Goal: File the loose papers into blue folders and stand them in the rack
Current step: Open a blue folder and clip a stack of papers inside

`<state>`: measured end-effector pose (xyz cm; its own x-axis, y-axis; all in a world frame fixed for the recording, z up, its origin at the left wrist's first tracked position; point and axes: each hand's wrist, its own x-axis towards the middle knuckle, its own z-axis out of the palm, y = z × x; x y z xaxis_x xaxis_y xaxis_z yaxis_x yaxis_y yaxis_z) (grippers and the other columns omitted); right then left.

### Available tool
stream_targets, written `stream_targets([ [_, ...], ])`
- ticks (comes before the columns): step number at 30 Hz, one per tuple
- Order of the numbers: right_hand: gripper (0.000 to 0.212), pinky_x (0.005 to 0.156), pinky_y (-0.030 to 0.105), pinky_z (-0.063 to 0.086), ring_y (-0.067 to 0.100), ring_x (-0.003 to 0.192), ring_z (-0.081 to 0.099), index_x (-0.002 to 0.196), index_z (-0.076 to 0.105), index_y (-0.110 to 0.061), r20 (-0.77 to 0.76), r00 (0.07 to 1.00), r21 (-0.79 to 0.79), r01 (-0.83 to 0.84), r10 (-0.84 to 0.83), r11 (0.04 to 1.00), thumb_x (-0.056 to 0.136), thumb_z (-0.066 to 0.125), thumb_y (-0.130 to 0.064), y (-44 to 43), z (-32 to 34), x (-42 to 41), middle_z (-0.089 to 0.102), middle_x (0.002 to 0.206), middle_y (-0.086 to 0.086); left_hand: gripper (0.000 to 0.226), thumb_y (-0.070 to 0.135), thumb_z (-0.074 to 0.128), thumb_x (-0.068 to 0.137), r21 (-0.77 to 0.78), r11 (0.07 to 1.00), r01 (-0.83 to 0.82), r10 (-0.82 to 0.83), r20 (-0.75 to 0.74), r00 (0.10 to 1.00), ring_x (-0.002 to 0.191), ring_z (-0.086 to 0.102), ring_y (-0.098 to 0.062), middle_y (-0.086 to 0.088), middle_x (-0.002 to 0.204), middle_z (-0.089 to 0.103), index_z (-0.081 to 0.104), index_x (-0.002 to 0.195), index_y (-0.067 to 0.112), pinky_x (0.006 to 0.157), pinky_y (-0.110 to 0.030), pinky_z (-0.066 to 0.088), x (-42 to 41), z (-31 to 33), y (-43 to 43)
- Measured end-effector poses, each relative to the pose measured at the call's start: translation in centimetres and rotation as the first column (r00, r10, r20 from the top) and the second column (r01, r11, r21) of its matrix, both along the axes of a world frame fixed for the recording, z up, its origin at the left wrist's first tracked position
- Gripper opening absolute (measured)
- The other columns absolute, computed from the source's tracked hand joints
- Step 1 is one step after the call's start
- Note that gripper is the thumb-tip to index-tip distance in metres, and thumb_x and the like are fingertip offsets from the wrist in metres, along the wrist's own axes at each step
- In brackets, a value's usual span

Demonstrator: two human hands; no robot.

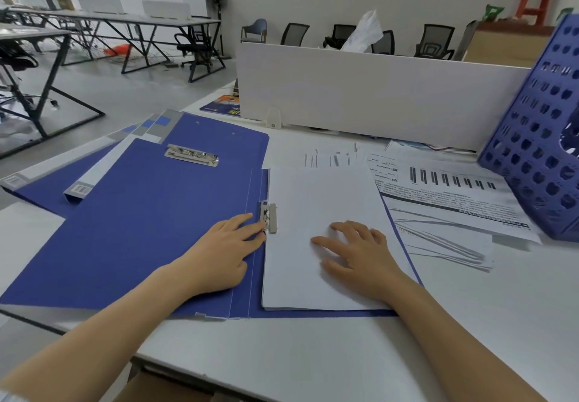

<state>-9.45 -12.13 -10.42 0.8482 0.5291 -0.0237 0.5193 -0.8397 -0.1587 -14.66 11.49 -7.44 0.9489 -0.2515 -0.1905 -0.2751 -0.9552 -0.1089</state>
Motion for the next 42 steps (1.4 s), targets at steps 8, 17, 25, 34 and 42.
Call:
stream_targets([
  [8, 0.086, 0.111, 0.04, 0.017, 0.018, 0.139, 0.024, 0.132, 0.045, -0.035, 0.07, 0.991, 0.137, 0.104, -0.114, 0.985, 0.063, 0.005, -0.064, -0.2, 0.9, -0.6, 0.038, 0.144, -0.002, 0.1, 0.041, -0.018, 0.052, -0.143, 0.986, -0.083, 0.095, 0.08, 0.992, 0.145, 0.002, -0.013, 0.011, 0.158, 0.0, 0.004, 0.148, 0.027, 0.117, -0.028, 0.01, -0.9, -1.5, 0.3],
  [17, 0.016, 0.062, 0.03, 0.034, 0.019, 0.073, 0.05, 0.101, 0.05, -0.015, -0.335, 0.762, 0.41, 0.647, -0.554, 0.643, 0.091, 0.044, -0.026, -4.8, 4.2, 0.5, 0.056, 0.083, 0.002, 0.079, 0.046, 0.004, 0.075, -0.213, 0.941, -0.263, 0.298, 0.152, 0.942, 0.143, 0.022, -0.022, -0.004, 0.153, 0.028, 0.036, 0.142, 0.017, 0.115, -0.038, 0.018, -2.2, -1.7, -0.9],
  [25, 0.016, 0.046, 0.019, 0.044, 0.018, 0.053, 0.058, 0.084, 0.061, -0.011, -0.743, 0.635, 0.602, 0.772, -0.211, 0.204, 0.09, 0.053, -0.024, -4.8, 6.0, -0.1, 0.062, 0.071, 0.005, 0.049, 0.034, 0.024, 0.099, -0.165, 0.933, -0.319, 0.339, 0.106, 0.935, 0.146, 0.006, -0.017, 0.003, 0.157, 0.012, 0.023, 0.146, 0.022, 0.118, -0.035, 0.008, -1.9, -1.2, -0.8],
  [34, 0.031, 0.038, 0.009, 0.043, 0.002, 0.042, 0.061, 0.107, 0.055, -0.016, -0.609, 0.788, 0.748, 0.609, -0.092, 0.263, 0.089, 0.045, 0.007, -5.2, 6.3, 0.2, 0.064, 0.075, -0.002, 0.047, 0.034, 0.026, 0.096, -0.383, 0.876, -0.293, 0.374, 0.159, 0.914, 0.138, 0.029, -0.016, 0.002, 0.147, 0.038, 0.046, 0.135, 0.018, 0.111, -0.03, 0.024, -1.6, -0.4, -0.7],
  [42, 0.033, 0.036, 0.009, 0.041, 0.001, 0.039, 0.058, 0.124, 0.05, -0.001, -0.678, 0.702, 0.685, 0.711, -0.219, 0.16, 0.092, 0.044, 0.002, -8.5, 5.4, 1.8, 0.058, 0.091, 0.007, 0.047, 0.026, 0.052, 0.087, -0.654, 0.713, -0.251, 0.61, 0.404, 0.682, 0.134, 0.028, -0.044, -0.023, 0.145, 0.034, 0.051, 0.13, 0.008, 0.096, -0.057, 0.037, -1.2, -0.7, -2.6],
])
